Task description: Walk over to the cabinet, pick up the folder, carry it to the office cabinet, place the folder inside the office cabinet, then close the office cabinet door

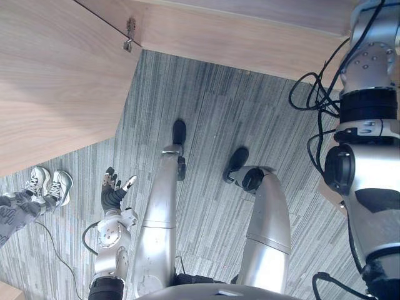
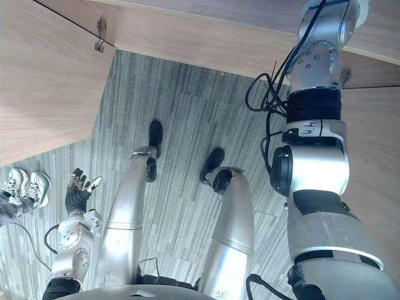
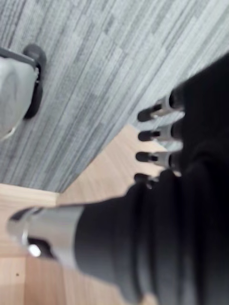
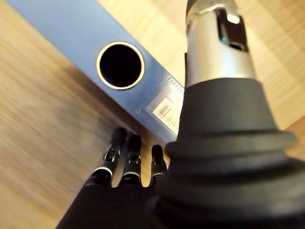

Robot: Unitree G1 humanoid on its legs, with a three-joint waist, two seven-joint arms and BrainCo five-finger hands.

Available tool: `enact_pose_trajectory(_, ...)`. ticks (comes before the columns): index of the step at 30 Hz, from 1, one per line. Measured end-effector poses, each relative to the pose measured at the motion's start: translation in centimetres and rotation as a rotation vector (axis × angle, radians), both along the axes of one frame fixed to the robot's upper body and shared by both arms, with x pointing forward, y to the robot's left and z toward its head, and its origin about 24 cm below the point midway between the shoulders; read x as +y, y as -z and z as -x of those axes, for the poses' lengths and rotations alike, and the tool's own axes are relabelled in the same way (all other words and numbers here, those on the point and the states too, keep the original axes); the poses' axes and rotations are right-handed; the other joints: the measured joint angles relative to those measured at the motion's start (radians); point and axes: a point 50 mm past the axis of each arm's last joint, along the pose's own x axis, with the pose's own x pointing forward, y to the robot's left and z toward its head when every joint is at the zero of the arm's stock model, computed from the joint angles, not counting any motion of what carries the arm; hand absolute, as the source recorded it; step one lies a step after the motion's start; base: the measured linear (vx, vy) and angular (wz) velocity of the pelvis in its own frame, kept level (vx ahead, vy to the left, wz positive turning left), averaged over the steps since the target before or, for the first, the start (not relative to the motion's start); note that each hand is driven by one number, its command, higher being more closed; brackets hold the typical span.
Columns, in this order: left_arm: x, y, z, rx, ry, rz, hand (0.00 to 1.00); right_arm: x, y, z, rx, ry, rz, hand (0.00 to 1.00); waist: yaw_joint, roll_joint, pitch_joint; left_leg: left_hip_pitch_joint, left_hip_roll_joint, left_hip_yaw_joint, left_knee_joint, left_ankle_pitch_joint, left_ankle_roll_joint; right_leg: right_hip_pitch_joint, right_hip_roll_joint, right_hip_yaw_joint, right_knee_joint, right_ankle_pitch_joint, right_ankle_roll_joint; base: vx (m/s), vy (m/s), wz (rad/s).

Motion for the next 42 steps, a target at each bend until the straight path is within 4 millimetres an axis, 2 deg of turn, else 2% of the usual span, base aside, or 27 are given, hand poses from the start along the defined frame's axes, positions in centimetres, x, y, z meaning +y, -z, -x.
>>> enact_pose_trajectory(11,0.1,0.1,-0.1,0.004,-0.008,0.012,0.0,0.0,0.6,-0.6,0.059,0.001,0.013,0.0,-0.024,0.0,-0.001,0.036,0.005,0.004,-0.035,0.015,0.004,0.037,0.008,-0.006,-0.048,0.025,0.003,0.0,0.005,-0.02)
enact_pose_trajectory(16,-0.1,0.1,-1.1,0.005,-0.003,0.026,0.0,0.7,0.5,-0.8,0.155,0.122,0.273,0.0,-0.05,-0.001,-0.001,0.042,0.017,0.007,-0.038,0.017,0.007,0.049,0.021,-0.006,-0.071,0.044,0.007,-0.01,0.032,-0.09)
enact_pose_trajectory(20,0.1,0.3,-1.5,0.017,-0.006,0.029,0.0,0.4,0.3,-0.7,0.2,0.224,0.436,0.0,-0.058,-0.002,-0.002,0.054,0.032,0.016,-0.056,0.022,0.013,0.063,0.038,-0.003,-0.109,0.07,0.01,-0.02,0.034,-0.16)
enact_pose_trajectory(25,0.8,0.1,-2.0,0.021,-0.017,0.014,0.0,0.0,1.1,-0.8,0.276,0.374,0.667,0.0,-0.077,-0.003,-0.002,0.071,0.044,0.022,-0.073,0.027,0.018,0.084,0.054,-0.001,-0.148,0.093,0.014,-0.01,0.024,-0.11)
enact_pose_trajectory(27,1.3,0.1,-2.1,0.03,-0.016,-0.001,0.0,0.3,1.5,-1.0,0.308,0.419,0.753,0.0,-0.085,-0.013,-0.007,0.072,0.048,0.028,-0.079,0.029,0.021,0.082,0.057,0.001,-0.158,0.1,0.013,-0.01,0.016,-0.1)
enact_pose_trajectory(31,1.7,-0.5,-2.8,0.008,-0.03,0.0,0.0,0.2,1.4,-0.8,0.333,0.517,0.873,0.0,-0.087,-0.015,-0.008,0.074,0.05,0.032,-0.087,0.033,0.024,0.083,0.06,0.003,-0.169,0.109,0.015,0.0,0.008,-0.04)
enact_pose_trajectory(36,2.4,-1.1,-3.2,-0.007,-0.031,-0.023,0.0,1.4,1.6,-0.9,0.335,0.598,1.091,0.0,-0.093,-0.015,-0.008,0.077,0.058,0.038,-0.097,0.038,0.029,0.087,0.069,0.007,-0.191,0.125,0.018,-0.01,0.01,-0.07)
enact_pose_trajectory(42,3.4,-2.0,-3.8,-0.033,-0.028,-0.053,0.0,1.7,3.1,-1.1,0.398,0.74,1.449,0.0,-0.096,-0.015,-0.009,0.09,0.06,0.041,-0.107,0.04,0.029,0.101,0.071,0.006,-0.206,0.131,0.019,0.0,0.0,-0.01)
